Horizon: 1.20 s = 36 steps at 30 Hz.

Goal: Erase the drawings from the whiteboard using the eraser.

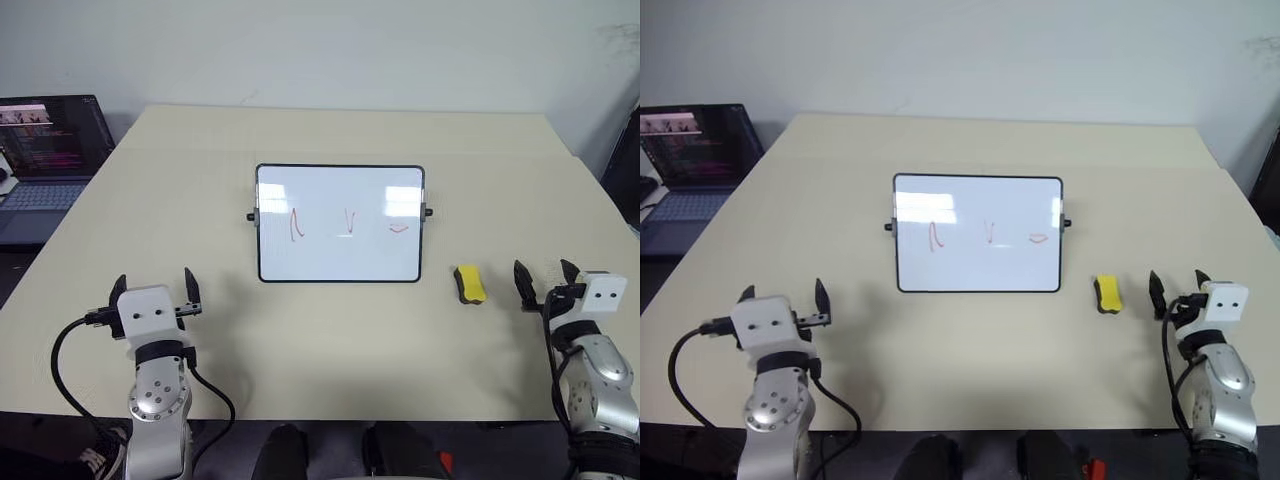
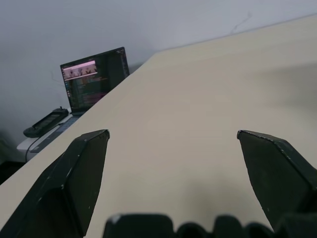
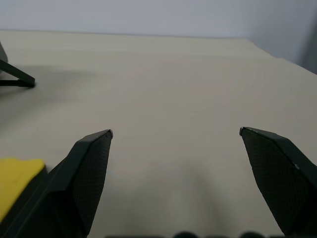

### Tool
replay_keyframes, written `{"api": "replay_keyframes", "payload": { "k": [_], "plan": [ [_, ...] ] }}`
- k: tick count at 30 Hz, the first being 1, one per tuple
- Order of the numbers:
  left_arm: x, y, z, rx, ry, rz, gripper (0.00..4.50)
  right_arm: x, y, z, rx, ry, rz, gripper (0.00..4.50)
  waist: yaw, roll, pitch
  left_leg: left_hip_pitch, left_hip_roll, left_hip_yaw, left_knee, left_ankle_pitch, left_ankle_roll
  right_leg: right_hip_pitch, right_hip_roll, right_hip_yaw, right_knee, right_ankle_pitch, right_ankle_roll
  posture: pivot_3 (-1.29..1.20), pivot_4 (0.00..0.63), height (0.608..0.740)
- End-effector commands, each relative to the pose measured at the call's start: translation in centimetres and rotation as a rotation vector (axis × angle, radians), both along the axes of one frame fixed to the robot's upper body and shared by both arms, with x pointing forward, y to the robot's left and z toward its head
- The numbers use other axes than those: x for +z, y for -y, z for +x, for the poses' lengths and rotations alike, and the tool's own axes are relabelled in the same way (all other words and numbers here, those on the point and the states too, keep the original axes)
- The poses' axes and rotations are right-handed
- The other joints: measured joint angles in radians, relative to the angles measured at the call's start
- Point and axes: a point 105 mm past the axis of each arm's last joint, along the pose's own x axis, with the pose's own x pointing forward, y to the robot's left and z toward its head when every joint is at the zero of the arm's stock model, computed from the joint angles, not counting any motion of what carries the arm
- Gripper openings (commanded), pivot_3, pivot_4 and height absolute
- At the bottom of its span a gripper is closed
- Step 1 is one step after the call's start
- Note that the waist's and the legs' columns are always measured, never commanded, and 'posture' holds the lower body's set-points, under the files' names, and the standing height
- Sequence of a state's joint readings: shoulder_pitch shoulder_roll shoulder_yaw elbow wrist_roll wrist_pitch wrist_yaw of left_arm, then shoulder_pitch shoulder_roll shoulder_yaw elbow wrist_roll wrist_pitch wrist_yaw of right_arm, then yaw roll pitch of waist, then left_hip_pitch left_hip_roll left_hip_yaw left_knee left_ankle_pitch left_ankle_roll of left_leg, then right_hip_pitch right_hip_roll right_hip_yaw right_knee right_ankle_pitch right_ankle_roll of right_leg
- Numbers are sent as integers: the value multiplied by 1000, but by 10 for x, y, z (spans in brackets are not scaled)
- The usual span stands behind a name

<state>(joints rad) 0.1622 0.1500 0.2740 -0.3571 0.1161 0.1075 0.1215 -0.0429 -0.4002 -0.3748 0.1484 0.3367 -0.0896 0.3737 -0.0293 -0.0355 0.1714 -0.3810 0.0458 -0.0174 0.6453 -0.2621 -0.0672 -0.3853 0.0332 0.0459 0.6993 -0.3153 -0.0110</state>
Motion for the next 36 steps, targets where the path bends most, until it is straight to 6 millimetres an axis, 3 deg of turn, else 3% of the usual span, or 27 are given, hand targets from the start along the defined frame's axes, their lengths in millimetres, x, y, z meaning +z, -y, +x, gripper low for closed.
{"api": "replay_keyframes", "payload": {
  "k": [1,4,8,14,18,20,26,28,36],
  "plan": [
    [-1,-5,4,27,-2,7,4500,13,9,-5,-21,16,-15,4477,0,0,0,0,0,0,0,0,0,0,0,0,0,0,0,0,150,740],
    [-3,-6,5,34,-5,5,4500,8,14,-9,-60,-3,-16,4477,0,0,-1,0,0,0,0,0,0,0,0,0,0,0,0,0,150,740],
    [13,-9,6,-27,31,14,4500,23,12,-10,-74,20,3,4477,-1,1,-1,0,0,0,0,0,0,0,0,0,0,0,0,0,150,740],
    [49,4,18,-387,56,10,4500,34,2,-7,-80,-30,67,4477,-1,1,-1,1,1,-1,0,0,0,0,1,-1,1,0,0,0,150,740],
    [68,37,25,-720,-24,65,4500,42,-15,-8,-32,-55,26,4477,1,2,-1,1,0,-1,0,0,0,0,0,-1,1,0,0,0,150,740],
    [75,69,29,-922,-76,75,4500,44,-18,-8,-9,-83,-4,4477,3,3,-1,1,0,-1,0,0,0,0,0,-2,0,0,0,0,150,740],
    [73,135,18,-1421,-273,130,4500,54,-48,-18,48,-127,59,4477,0,3,0,0,0,-2,0,0,0,-1,0,-2,-1,-2,3,0,150,740],
    [69,145,10,-1533,-336,162,4500,50,-62,-20,80,-183,66,4477,-6,4,0,0,0,-2,-1,0,0,-1,1,-2,-1,-2,3,0,150,740],
    [54,157,-3,-1742,-466,263,4500,39,-82,-22,75,-316,102,4477,-7,5,0,0,1,-2,0,0,0,-2,3,-1,-1,-2,4,0,150,740]
  ]
}}
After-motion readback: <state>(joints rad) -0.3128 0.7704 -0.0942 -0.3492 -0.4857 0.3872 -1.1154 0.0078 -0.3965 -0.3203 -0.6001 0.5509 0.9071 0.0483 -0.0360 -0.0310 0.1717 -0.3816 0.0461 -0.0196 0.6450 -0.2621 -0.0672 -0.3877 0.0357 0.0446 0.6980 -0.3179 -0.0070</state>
